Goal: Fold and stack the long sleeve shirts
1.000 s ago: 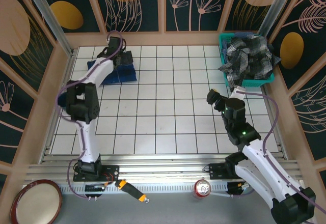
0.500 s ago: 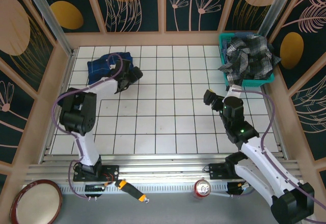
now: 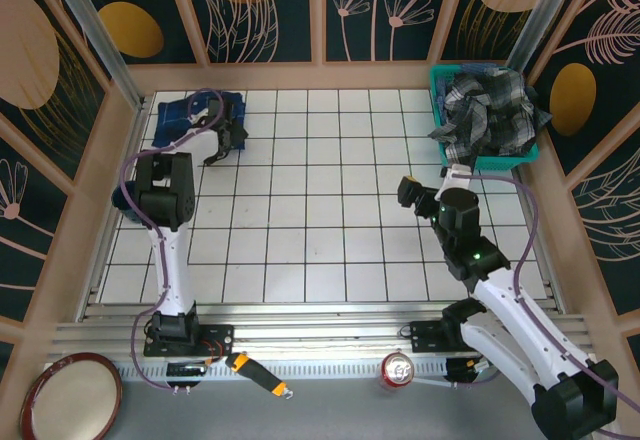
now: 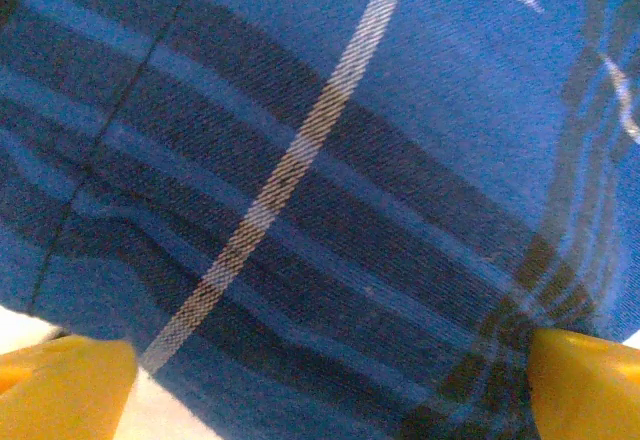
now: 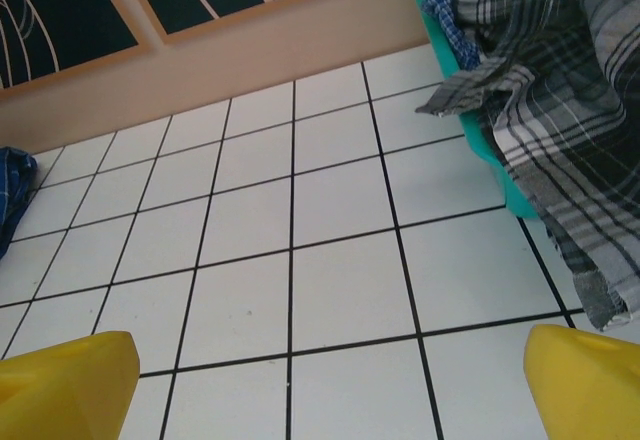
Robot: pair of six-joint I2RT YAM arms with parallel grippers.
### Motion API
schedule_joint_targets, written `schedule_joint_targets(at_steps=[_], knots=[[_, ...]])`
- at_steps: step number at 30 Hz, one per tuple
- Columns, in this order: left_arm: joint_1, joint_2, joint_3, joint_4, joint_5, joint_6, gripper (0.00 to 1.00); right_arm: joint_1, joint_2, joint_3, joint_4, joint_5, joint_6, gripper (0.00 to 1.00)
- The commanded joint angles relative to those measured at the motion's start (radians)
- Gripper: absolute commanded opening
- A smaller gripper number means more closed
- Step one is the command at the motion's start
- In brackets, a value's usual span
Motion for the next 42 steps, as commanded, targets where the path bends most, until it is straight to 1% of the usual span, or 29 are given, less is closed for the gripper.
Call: schedule_joint_targets(at_steps=[1, 5, 11, 13, 15, 18, 19, 20, 22, 24, 25, 26, 27, 28, 29, 31, 33, 34, 35, 36, 38, 39, 40, 41, 42], knots=[[0.050, 0.029, 0.046, -0.055, -0.045, 0.040, 0.98, -0.008, -0.003, 0.051, 0.002, 0.007, -0.022, 0.99], [0.105, 0.058, 0.091, -0.064, -0.038, 0.033, 0.98, -0.007, 0.021, 0.059, 0.028, -0.016, -0.014, 0.99], [0.134, 0.116, 0.220, -0.122, -0.041, 0.051, 0.99, -0.007, 0.064, 0.076, 0.051, -0.059, -0.003, 0.99], [0.134, 0.096, 0.223, -0.124, -0.012, 0.064, 0.99, -0.007, 0.073, 0.075, 0.057, -0.054, 0.001, 0.99], [0.131, 0.024, 0.166, -0.089, 0.038, 0.078, 0.99, -0.008, 0.082, 0.067, 0.087, -0.041, -0.006, 0.99], [0.120, -0.187, -0.022, 0.007, 0.093, 0.115, 0.99, -0.022, 0.125, 0.066, 0.157, 0.024, -0.055, 0.99], [0.117, -0.284, -0.108, 0.066, 0.105, 0.130, 0.99, -0.040, 0.151, 0.070, 0.176, 0.060, -0.073, 0.99], [0.117, -0.387, -0.217, 0.129, 0.124, 0.143, 0.99, -0.072, 0.180, 0.068, 0.199, 0.088, -0.081, 0.99], [0.117, -0.580, -0.395, 0.234, 0.128, 0.153, 0.99, -0.156, 0.239, 0.067, 0.226, 0.085, -0.070, 0.99], [0.110, -0.770, -0.621, 0.351, 0.092, 0.160, 0.99, -0.227, 0.272, 0.045, 0.246, 0.096, -0.045, 0.99], [0.101, -0.865, -0.750, 0.423, 0.049, 0.172, 0.99, -0.254, 0.274, 0.013, 0.276, 0.107, -0.055, 0.99], [0.088, -0.947, -0.868, 0.498, -0.022, 0.196, 0.99, -0.270, 0.268, -0.036, 0.327, 0.133, -0.077, 0.99], [0.078, -0.998, -0.949, 0.554, -0.074, 0.219, 0.99, -0.279, 0.262, -0.085, 0.385, 0.148, -0.113, 0.99], [0.071, -1.037, -1.044, 0.633, -0.109, 0.276, 0.99, -0.288, 0.256, -0.148, 0.472, 0.155, -0.167, 0.99], [0.064, -1.051, -1.105, 0.684, -0.150, 0.328, 0.99, -0.298, 0.255, -0.208, 0.561, 0.158, -0.219, 0.99], [0.048, -1.037, -1.150, 0.710, -0.242, 0.404, 0.99, -0.327, 0.285, -0.295, 0.723, 0.145, -0.291, 0.99], [0.047, -0.982, -1.172, 0.773, -0.297, 0.451, 0.99, -0.395, 0.367, -0.365, 0.908, 0.037, -0.321, 0.99], [0.046, -0.938, -1.172, 0.815, -0.288, 0.496, 0.99, -0.432, 0.424, -0.387, 1.005, -0.034, -0.315, 0.99], [0.046, -0.893, -1.170, 0.863, -0.255, 0.545, 0.99, -0.444, 0.466, -0.350, 0.970, -0.065, -0.302, 0.99], [0.047, -0.848, -1.171, 0.922, -0.239, 0.575, 0.99, -0.451, 0.502, -0.332, 0.985, -0.101, -0.317, 0.99], [0.047, -0.753, -1.174, 1.056, -0.217, 0.603, 0.99, -0.457, 0.580, -0.320, 1.100, -0.137, -0.324, 0.99], [0.048, -0.735, -1.152, 1.037, -0.191, 0.612, 0.99, -0.461, 0.613, -0.322, 1.167, -0.160, -0.329, 0.99], [0.047, -0.724, -1.161, 1.095, -0.150, 0.647, 0.99, -0.465, 0.641, -0.298, 1.163, -0.161, -0.328, 0.99], [0.054, -0.717, -1.190, 1.163, -0.113, 0.657, 0.99, -0.469, 0.658, -0.262, 1.099, -0.167, -0.320, 0.99], [0.058, -0.726, -1.192, 1.147, -0.100, 0.653, 0.99, -0.472, 0.672, -0.246, 1.095, -0.167, -0.318, 0.99]])
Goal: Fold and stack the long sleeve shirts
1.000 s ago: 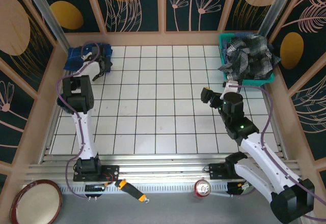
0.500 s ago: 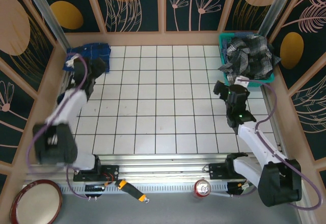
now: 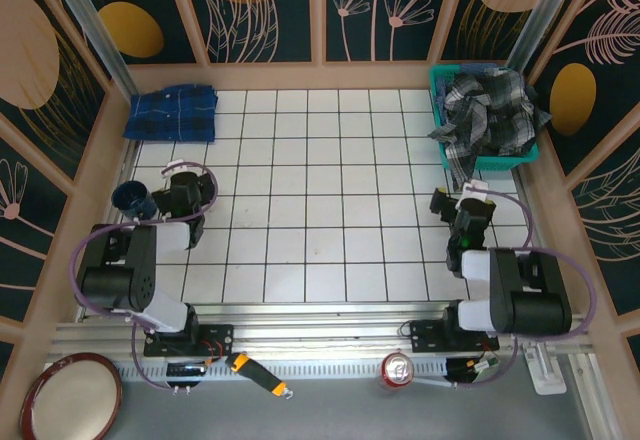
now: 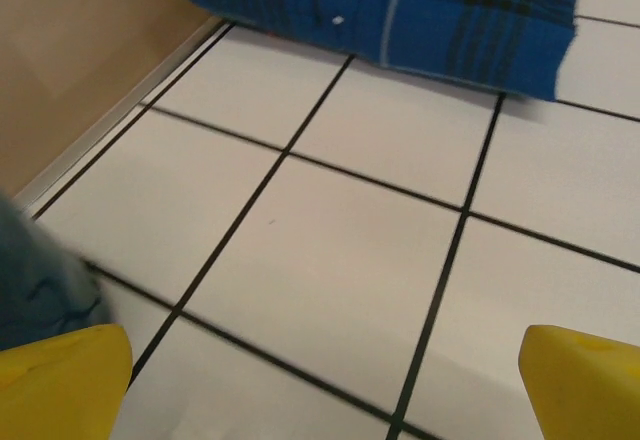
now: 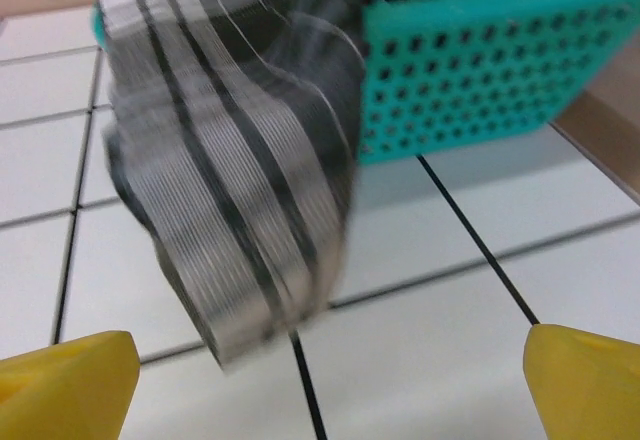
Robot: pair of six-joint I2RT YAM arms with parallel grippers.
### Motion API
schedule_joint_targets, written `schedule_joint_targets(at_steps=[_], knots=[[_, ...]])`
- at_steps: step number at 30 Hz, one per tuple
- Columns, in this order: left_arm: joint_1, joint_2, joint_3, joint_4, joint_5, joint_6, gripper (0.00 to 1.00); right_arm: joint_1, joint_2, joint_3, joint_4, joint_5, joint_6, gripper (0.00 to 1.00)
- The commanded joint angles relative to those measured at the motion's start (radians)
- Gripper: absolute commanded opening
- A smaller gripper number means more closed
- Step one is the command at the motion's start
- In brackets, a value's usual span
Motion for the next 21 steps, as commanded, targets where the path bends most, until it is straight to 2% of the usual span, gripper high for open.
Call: schedule_joint_targets(at_steps=[1, 4, 6, 8, 13, 18, 21], knots=[[0.013, -0.020, -0.043, 0.271, 0.081, 0.082, 0.99, -0.017, 0.032, 0.072, 0.124, -0.061, -0.021, 0.99], [0.023, -0.067, -0.194, 0.490, 0.140, 0.090, 0.99, -0.018, 0.032, 0.071, 0.123, -0.093, -0.031, 0.99], [0.024, -0.023, -0.272, 0.682, 0.172, 0.105, 0.99, -0.018, 0.005, 0.032, 0.164, -0.139, -0.046, 0.99], [0.025, -0.032, -0.238, 0.594, 0.199, 0.118, 0.99, -0.019, -0.019, -0.004, 0.208, -0.158, -0.054, 0.99], [0.025, -0.028, -0.244, 0.612, 0.197, 0.119, 0.99, -0.016, -0.047, -0.043, 0.253, -0.198, -0.072, 0.99], [0.024, -0.027, -0.246, 0.615, 0.196, 0.119, 0.99, -0.020, -0.056, -0.058, 0.272, -0.191, -0.065, 0.99], [0.025, -0.026, -0.246, 0.619, 0.196, 0.119, 0.99, -0.017, -0.079, -0.090, 0.312, -0.133, -0.054, 0.99]])
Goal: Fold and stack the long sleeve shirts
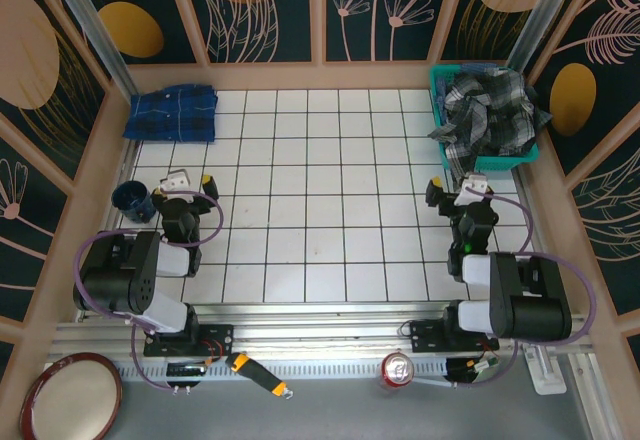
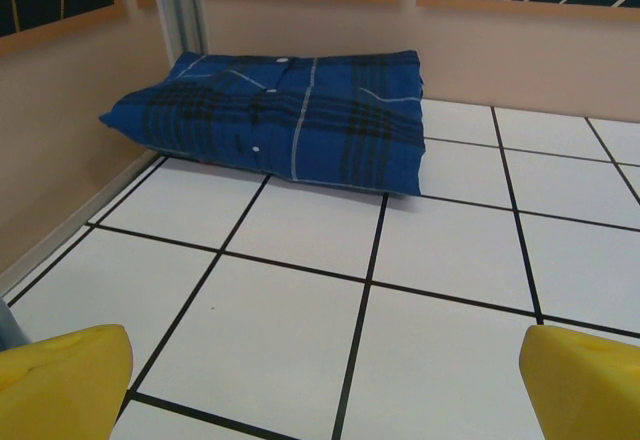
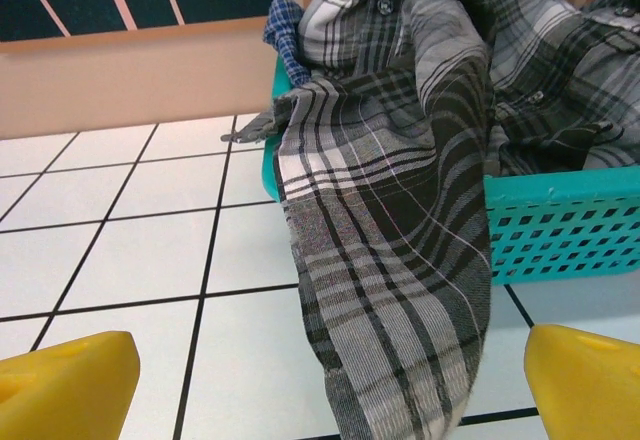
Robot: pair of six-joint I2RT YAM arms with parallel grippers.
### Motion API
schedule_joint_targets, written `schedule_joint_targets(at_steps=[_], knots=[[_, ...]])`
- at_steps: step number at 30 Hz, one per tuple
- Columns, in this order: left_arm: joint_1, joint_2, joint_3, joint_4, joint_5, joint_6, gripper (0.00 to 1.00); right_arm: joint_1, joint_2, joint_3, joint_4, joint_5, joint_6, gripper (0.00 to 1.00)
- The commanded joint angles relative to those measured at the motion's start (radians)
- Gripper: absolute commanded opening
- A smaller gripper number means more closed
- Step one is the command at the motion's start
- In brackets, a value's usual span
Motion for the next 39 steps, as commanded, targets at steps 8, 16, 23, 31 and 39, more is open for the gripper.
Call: schedule_joint_targets(at_steps=[8, 16, 23, 31, 39], knots=[[0.003, -0.001, 0.011, 0.066, 0.024, 0.008, 0.99, -0.021, 0.080, -0.084, 0.339, -0.135, 0.070, 0.99], [0.004, -0.001, 0.012, 0.065, 0.025, 0.009, 0.99, 0.053, 0.254, 0.057, 0.242, 0.099, 0.072, 0.99], [0.003, -0.001, 0.011, 0.066, 0.024, 0.009, 0.99, 0.029, 0.258, 0.047, 0.266, 0.082, 0.092, 0.99], [0.003, 0.000, 0.012, 0.065, 0.025, 0.009, 0.99, 0.042, 0.260, 0.065, 0.234, 0.057, 0.068, 0.99], [0.004, -0.002, 0.012, 0.065, 0.025, 0.008, 0.99, 0.034, 0.260, 0.063, 0.234, 0.043, 0.074, 0.99]])
